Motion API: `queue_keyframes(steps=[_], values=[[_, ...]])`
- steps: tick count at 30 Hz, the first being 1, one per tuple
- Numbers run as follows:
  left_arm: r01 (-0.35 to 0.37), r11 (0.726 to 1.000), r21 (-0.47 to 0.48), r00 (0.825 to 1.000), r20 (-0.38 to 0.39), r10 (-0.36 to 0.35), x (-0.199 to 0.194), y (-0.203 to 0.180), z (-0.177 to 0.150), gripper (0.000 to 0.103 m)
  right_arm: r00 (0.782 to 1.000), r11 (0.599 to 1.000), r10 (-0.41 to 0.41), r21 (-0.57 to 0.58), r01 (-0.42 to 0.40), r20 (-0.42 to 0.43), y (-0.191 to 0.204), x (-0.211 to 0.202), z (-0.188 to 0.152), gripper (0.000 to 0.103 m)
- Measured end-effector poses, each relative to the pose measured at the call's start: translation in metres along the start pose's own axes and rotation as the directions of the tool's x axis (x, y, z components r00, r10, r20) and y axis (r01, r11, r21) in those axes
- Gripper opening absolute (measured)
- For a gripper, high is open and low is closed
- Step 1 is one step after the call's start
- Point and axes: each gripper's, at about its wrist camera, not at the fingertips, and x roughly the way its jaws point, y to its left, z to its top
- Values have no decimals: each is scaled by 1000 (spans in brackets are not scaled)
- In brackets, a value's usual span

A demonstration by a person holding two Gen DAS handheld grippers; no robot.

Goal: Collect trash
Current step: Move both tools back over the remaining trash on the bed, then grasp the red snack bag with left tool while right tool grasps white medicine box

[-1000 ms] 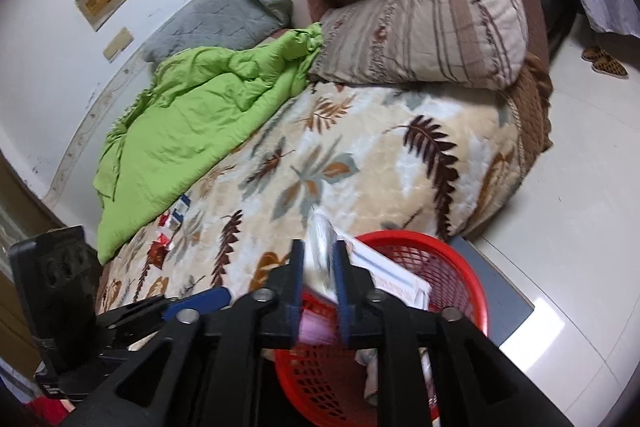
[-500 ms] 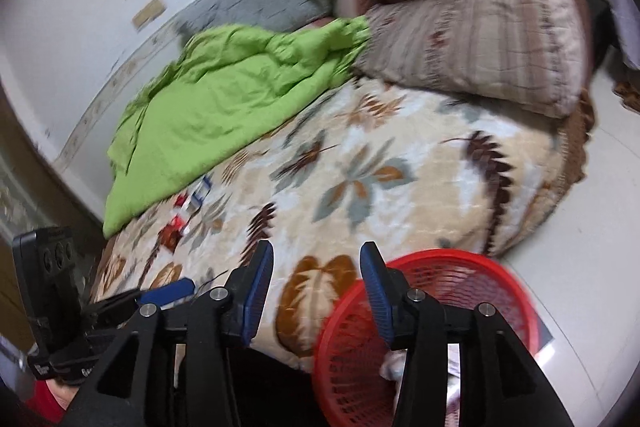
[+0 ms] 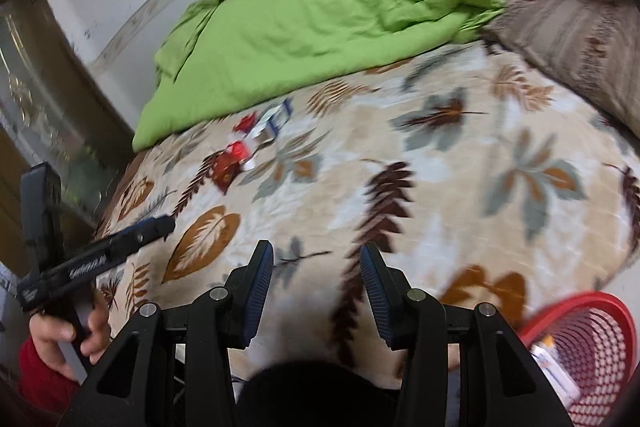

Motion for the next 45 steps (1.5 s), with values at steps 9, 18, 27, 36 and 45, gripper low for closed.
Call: queue_keyframes(steps=[9,18,27,36,45], values=[[-154,988,5,988,-15,154,54,57,36,61,996,999,34,-15,-36,-84,27,59,28,49],[-221,973,73,973,-47,225,136,61,66,61,995,1000,19,-12,-20,-97,18,85,54,49],[-241,971,7,970,-24,241,152,71,68,44,996,999,43,2,-43,-81,31,124,101,59],[-216,970,-114,975,29,220,100,88,36,43,994,999,5,-46,-10,-113,82,220,158,64],[-224,955,-196,969,56,239,93,117,32,43,972,995,-97,-8,97,-212,95,319,182,63]])
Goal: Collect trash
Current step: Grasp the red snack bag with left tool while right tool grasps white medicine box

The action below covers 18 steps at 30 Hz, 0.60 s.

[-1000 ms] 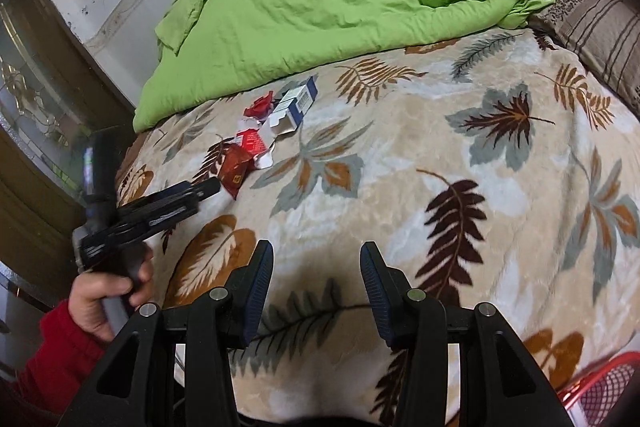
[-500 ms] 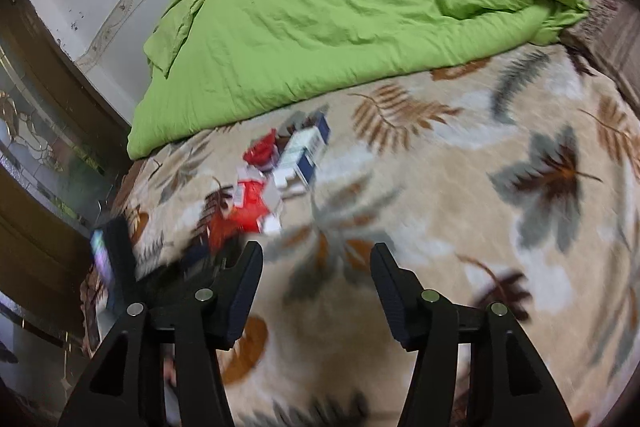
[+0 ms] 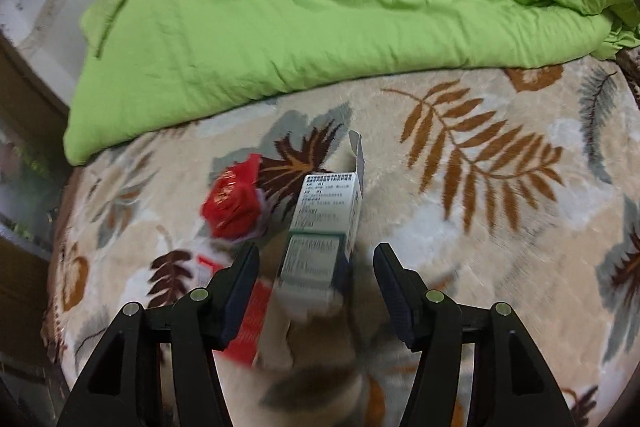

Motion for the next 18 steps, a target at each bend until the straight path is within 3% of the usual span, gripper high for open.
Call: queue_keyframes(steps=[1,3,5,8,12,18], values=[[5,1000,-7,1000,-6,-5,2,2,-1,43,1000,1000,-11,1,11,-4,1,6,2,62],[15,1000,-13,1000,-10,-16,3,5,-2,43,1000,1000,-23,-1,23,-22,2,15,2,42],[27,999,-17,1000,-10,-27,3,7,-2,43,1000,1000,-18,16,19,-24,-2,15,-1,37],[54,998,-38,998,-7,-54,-1,12,-2,43,999,999,-41,-6,41,18,-4,1,-10,34],[62,997,-48,998,-2,-62,-10,13,-5,43,997,999,-9,-41,13,75,-11,-36,-32,34],[32,999,22,999,35,-33,-39,-4,-22,43,984,987,106,-137,-86,144,-14,-104,-96,34]])
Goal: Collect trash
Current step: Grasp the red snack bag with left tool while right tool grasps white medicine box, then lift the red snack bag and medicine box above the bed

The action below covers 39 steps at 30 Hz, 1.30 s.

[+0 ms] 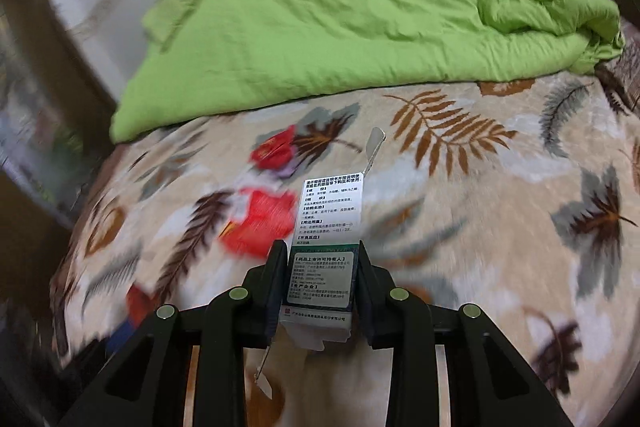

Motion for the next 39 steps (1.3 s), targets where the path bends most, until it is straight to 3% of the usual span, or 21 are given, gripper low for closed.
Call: queue_keyframes(steps=[6,12,27,30,34,37,39], values=[[-34,998,61,999,34,32,-36,-15,-21,43,999,995,38,-89,-36,23,14,-50,-62,34],[-77,989,125,996,62,70,-68,-28,-49,43,996,992,37,-127,-25,87,25,-88,-102,34],[-129,972,196,988,113,108,-108,-51,-88,42,994,988,-30,-148,46,110,28,-111,-154,34],[-109,976,189,992,88,94,-103,-49,-89,42,992,988,-40,-142,58,124,26,-114,-155,34],[-16,996,84,1000,22,14,-97,-26,-80,42,991,991,-39,-119,55,127,20,-116,-156,34],[47,998,45,998,-31,-46,-92,-14,-77,53,992,994,-33,-95,45,122,15,-114,-156,34],[49,998,41,998,-42,-47,-90,-11,-79,60,993,996,-25,-83,35,116,13,-113,-155,34]])
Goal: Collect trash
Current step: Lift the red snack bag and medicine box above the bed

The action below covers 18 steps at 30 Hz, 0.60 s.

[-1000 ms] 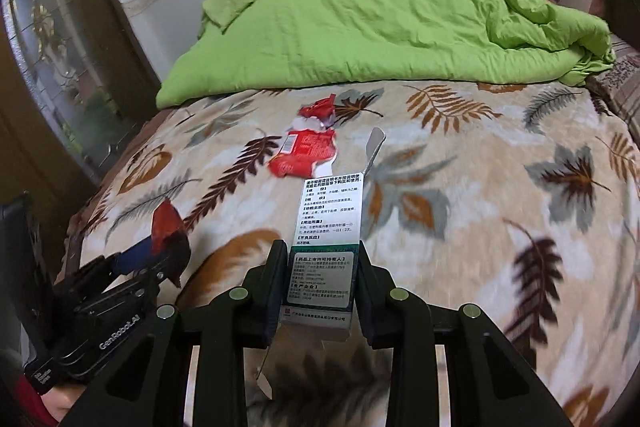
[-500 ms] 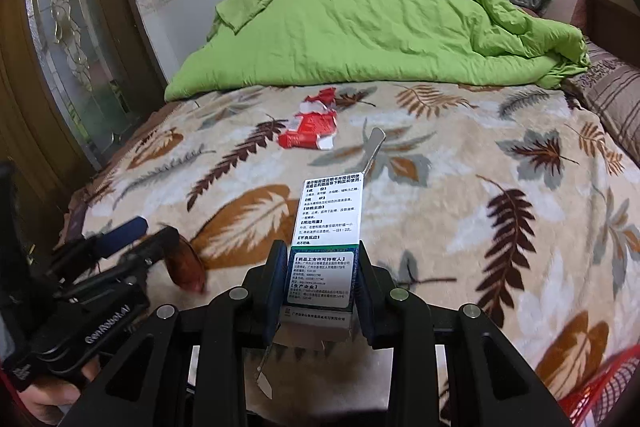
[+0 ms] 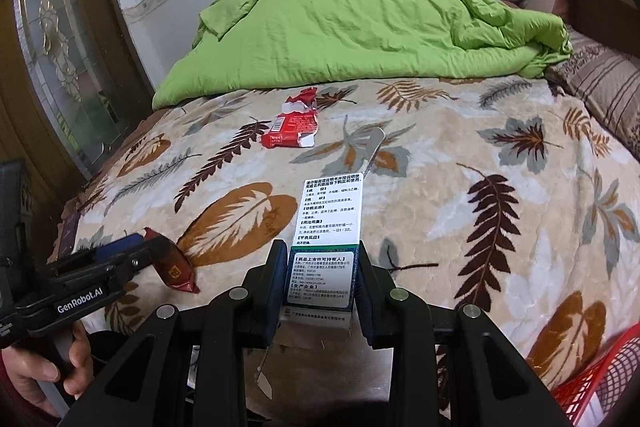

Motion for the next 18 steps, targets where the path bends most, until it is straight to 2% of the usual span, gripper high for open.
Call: queue_keyframes(steps=[3,8,10,11,12,15,18], values=[[8,1000,-22,1000,-16,-9,2,6,-2,66,1000,1000,8,12,-8,-4,-2,1,0,34],[-16,1000,-17,997,-79,15,19,7,-5,66,1000,1000,24,17,-24,-5,-4,2,0,34],[-53,999,2,994,-92,53,25,5,-5,66,1000,999,28,19,-28,-4,-5,2,0,34],[-61,998,4,994,-94,61,27,5,-5,63,1000,999,28,19,-28,-4,-5,2,0,34],[-59,998,7,993,-99,60,29,4,-5,48,1000,999,28,20,-28,-4,-5,2,0,34],[-56,998,11,990,-128,57,35,5,-7,26,1000,999,28,21,-28,-2,-5,1,0,34],[-64,998,8,989,-133,65,35,5,-7,26,1000,999,29,17,-29,-2,-4,2,0,34]])
